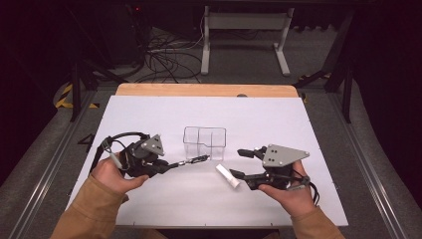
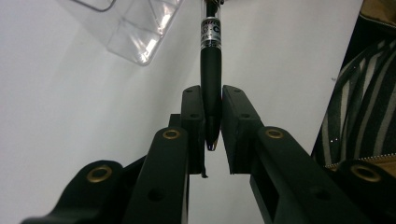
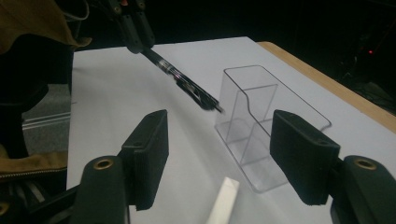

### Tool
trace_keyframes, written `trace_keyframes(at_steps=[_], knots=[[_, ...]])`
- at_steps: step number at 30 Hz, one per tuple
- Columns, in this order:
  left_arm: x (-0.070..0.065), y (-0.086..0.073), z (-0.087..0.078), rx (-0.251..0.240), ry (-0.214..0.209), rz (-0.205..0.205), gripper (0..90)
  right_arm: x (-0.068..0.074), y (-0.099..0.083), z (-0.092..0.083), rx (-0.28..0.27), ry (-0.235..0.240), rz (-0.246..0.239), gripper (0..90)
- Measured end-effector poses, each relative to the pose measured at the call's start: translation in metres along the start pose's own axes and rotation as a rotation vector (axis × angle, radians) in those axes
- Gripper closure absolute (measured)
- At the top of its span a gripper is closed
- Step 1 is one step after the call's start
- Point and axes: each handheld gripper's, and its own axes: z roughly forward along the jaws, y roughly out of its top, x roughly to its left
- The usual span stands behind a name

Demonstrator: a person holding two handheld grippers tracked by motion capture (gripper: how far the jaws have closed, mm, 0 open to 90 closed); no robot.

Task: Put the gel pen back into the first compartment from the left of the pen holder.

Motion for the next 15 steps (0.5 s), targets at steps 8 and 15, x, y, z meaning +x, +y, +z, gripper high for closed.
trace_keyframes(at_steps=[8, 15], knots=[[-0.01, 0.019, 0.013, 0.015, -0.041, 0.055, 80.3, 0.009, 0.018, 0.034, 0.047, 0.079, -0.1, 40.2], [-0.015, 0.03, 0.02, 0.018, -0.065, 0.085, 80.3, 0.013, 0.024, 0.056, 0.115, 0.12, -0.151, 42.7]])
